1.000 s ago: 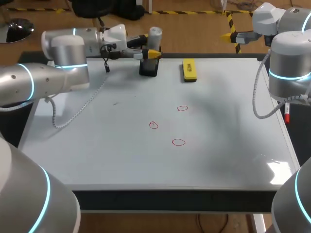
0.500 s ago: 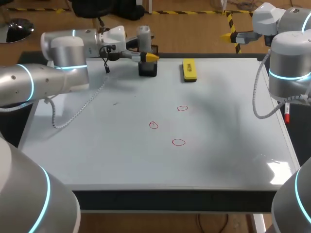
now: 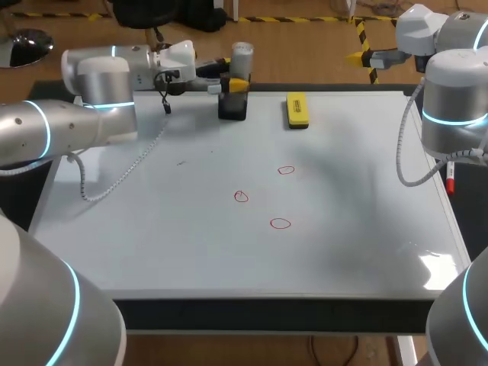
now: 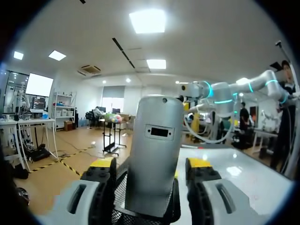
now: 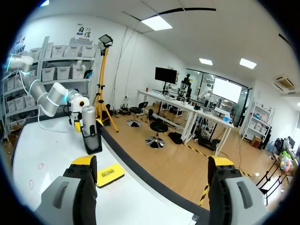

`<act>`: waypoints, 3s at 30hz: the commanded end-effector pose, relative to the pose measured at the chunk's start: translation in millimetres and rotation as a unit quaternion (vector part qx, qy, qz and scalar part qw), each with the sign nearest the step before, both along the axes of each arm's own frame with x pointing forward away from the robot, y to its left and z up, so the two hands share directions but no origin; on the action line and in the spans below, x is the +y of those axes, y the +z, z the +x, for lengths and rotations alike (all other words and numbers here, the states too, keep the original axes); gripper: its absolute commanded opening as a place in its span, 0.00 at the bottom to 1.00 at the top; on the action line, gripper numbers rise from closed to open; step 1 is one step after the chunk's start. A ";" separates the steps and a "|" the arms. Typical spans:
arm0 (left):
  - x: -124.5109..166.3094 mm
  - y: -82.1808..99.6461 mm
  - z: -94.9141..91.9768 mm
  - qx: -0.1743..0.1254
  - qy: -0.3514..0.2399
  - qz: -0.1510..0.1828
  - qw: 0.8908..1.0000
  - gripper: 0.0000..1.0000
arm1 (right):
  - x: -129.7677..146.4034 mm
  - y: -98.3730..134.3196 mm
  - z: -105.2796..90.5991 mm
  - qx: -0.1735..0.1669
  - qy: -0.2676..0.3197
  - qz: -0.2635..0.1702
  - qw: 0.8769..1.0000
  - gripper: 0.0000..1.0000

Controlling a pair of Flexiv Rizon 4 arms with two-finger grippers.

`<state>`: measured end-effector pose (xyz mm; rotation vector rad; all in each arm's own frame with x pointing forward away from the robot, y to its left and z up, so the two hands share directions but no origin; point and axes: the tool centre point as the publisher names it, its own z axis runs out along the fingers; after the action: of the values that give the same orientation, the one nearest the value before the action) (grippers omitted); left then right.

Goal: Pick up the inspection probe, press it on each red-marked spot on the whiteboard one by one, put down the probe, pick up the eraser, and wipe off all the red marks.

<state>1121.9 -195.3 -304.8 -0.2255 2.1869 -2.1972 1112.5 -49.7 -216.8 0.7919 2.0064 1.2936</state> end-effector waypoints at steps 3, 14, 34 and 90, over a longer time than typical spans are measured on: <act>-0.1 1.3 -1.4 0.000 0.002 0.004 1.000 0.80 | 0.1 0.1 0.7 0.001 0.000 -0.001 1.000 1.00; -2.2 3.0 0.7 -0.001 0.000 0.020 1.000 0.78 | 0.1 0.1 0.7 0.001 0.000 -0.001 1.000 1.00; -7.1 3.6 2.6 -0.003 -0.003 0.035 0.999 0.45 | 0.1 0.1 0.7 0.001 0.000 -0.001 1.000 1.00; 11.8 134.9 -10.9 -0.096 0.068 0.005 0.993 0.00 | 0.1 0.1 0.7 0.001 0.000 -0.001 1.000 1.00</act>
<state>1122.5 -187.1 -184.8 -0.1020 2.0171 -2.0855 1112.5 -49.7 -216.8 0.7918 2.0064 1.2936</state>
